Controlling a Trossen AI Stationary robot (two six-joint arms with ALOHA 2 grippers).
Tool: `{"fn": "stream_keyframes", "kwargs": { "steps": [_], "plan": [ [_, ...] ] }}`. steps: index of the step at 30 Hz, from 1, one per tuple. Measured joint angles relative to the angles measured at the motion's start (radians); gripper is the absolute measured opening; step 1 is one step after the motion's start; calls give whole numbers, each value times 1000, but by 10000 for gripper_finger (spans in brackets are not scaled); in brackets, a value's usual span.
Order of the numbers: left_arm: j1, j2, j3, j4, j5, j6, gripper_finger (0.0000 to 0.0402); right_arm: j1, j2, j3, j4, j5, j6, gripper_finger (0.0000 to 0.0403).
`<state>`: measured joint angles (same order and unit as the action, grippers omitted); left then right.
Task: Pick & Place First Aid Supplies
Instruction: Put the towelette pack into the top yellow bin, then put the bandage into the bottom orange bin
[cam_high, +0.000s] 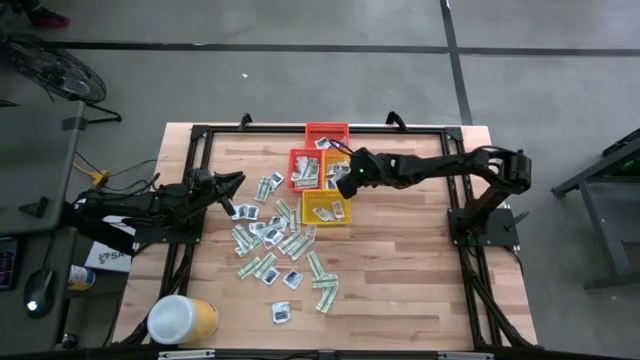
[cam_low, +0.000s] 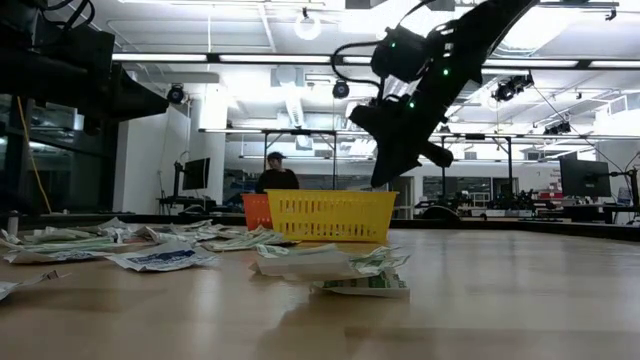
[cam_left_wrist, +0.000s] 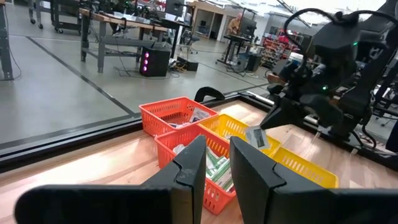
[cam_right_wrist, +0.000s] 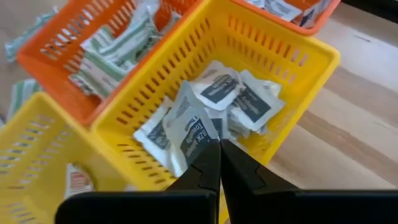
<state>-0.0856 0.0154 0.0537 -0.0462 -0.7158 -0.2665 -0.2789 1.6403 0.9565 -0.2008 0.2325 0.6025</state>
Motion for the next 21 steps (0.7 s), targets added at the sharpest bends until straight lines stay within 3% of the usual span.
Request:
{"fn": "stream_keyframes", "kwargs": {
  "steps": [7,15,21],
  "plan": [
    [0,0,0,0,0,0,73,-3,5,0,3,23,-27,21],
    [0,0,0,0,0,0,73,4,2,0,3,28,-27,97],
    [0,0,0,0,0,0,73,65,-44,0,8,-66,-45,136]
  ]
}}
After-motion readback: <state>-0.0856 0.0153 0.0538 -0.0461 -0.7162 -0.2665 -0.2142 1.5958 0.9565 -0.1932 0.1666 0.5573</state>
